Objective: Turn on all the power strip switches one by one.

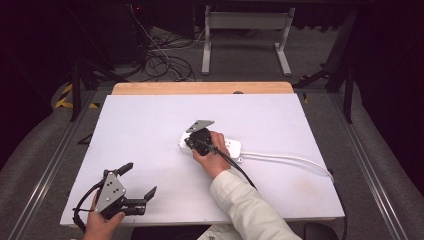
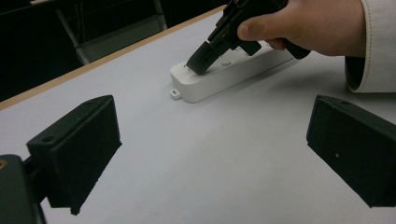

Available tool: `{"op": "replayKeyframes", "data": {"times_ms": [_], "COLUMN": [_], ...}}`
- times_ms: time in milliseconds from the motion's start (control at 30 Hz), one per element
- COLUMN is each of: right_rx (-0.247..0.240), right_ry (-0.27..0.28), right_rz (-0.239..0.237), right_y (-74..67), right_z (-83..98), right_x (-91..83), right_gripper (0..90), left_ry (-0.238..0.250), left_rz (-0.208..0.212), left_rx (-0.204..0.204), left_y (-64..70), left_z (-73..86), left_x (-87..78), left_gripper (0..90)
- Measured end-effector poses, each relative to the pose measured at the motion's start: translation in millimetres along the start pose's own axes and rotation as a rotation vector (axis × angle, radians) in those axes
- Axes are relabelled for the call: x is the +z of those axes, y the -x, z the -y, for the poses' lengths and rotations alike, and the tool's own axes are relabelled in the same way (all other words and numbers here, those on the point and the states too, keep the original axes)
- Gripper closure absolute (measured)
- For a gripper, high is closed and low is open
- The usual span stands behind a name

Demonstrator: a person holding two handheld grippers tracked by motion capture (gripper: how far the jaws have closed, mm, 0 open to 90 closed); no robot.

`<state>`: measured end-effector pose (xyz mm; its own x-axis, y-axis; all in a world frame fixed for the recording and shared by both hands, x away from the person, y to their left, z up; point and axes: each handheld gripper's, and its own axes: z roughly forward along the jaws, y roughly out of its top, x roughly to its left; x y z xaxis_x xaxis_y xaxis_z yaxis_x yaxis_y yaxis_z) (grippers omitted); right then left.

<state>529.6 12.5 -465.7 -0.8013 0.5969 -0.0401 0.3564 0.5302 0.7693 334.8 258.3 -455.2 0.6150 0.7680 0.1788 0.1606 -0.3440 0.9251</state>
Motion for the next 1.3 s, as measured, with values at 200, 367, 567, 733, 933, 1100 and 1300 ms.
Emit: {"op": "replayKeyframes", "data": {"times_ms": [200,367,567,733,933,1100,1300], "right_rx": [-0.004,-0.027,-0.004,-0.011,-0.031,-0.041,-0.031], "right_ry": [-0.023,0.049,0.108,0.106,0.131,0.146,0.193], "right_rz": [0.014,0.007,-0.015,-0.021,-0.046,-0.056,-0.06], "right_y": [-2.7,-9.0,-5.7,-5.3,-7.0,-7.0,-3.7], "right_z": [-2.6,-5.4,-13.2,-14.4,-18.5,-19.9,-21.9], "right_x": [0.6,-9.8,-28.3,-35.3,-46.8,-53.1,-75.3], "right_gripper": [90.0,90.0,90.0,90.0,90.0,75.7,58.3], "left_ry": [-0.004,0.001,0.001,0.0,-0.002,-0.001,0.0], "left_rz": [-0.001,-0.002,-0.002,-0.009,-0.004,-0.006,-0.007], "left_rx": [0.005,-0.005,-0.008,0.004,-0.011,-0.007,-0.005], "left_y": [-0.4,-1.2,-1.2,-0.9,-1.1,-1.0,-1.0], "left_z": [0.1,0.4,0.4,-0.2,0.3,0.5,0.2], "left_x": [0.0,-0.6,-0.2,-0.1,0.3,-0.3,-0.6], "left_gripper": [3.3,3.3,3.3,3.4,3.3,3.3,3.3]}}
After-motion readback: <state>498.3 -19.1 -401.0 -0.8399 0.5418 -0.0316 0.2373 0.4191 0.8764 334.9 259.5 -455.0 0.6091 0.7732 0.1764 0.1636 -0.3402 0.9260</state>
